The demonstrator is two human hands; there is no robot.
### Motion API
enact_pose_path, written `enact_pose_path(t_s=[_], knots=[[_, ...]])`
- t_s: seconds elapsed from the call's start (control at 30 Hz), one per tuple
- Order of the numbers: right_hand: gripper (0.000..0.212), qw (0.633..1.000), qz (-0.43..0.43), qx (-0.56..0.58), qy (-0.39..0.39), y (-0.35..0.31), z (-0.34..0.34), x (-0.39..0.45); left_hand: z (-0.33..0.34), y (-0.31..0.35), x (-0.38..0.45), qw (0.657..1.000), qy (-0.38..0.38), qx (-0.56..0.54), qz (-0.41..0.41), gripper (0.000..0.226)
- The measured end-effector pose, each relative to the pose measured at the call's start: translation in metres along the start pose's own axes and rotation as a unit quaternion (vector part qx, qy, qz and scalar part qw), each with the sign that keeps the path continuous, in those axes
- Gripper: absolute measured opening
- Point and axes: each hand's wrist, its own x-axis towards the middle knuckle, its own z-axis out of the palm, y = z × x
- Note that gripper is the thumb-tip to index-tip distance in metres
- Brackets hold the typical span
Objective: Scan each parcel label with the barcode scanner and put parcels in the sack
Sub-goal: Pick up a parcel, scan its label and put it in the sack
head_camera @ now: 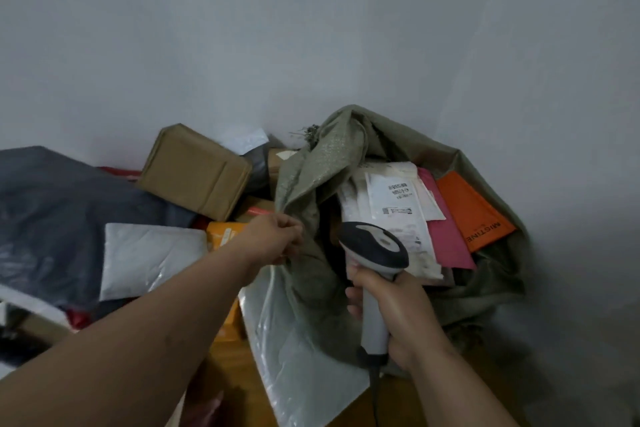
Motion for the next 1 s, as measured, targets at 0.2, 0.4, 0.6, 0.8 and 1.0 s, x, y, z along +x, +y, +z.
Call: enact_pose_path(t_s=[0.2, 0.4, 0.6, 0.8, 1.0], knots=[[0.017, 0.994, -0.023, -0.086, -0.064, 0.029, 0.098, -0.077, -0.114, -0.073, -0.086, 0.994, 0.105, -0.011, -0.022, 0.013], [0.019, 0.992, -0.038, -0.094, -0.08, 0.069, 0.194, -0.151, -0.228, -0.153, -0.18, 0.982, 0.187, 0.0, -0.026, 0.011], [0.014, 0.992, -0.036, -0.086, -0.084, 0.085, 0.24, -0.19, -0.28, -0.197, -0.222, 0.972, 0.226, 0.046, -0.033, 0.011], [0.016, 0.994, -0.034, -0.081, -0.064, 0.084, 0.256, -0.173, -0.28, -0.195, -0.198, 0.949, 0.241, 0.202, 0.014, 0.029], [0.011, 0.996, -0.019, -0.078, -0.043, 0.076, 0.25, -0.12, -0.247, -0.164, -0.135, 0.869, 0.21, 0.435, 0.109, 0.05]])
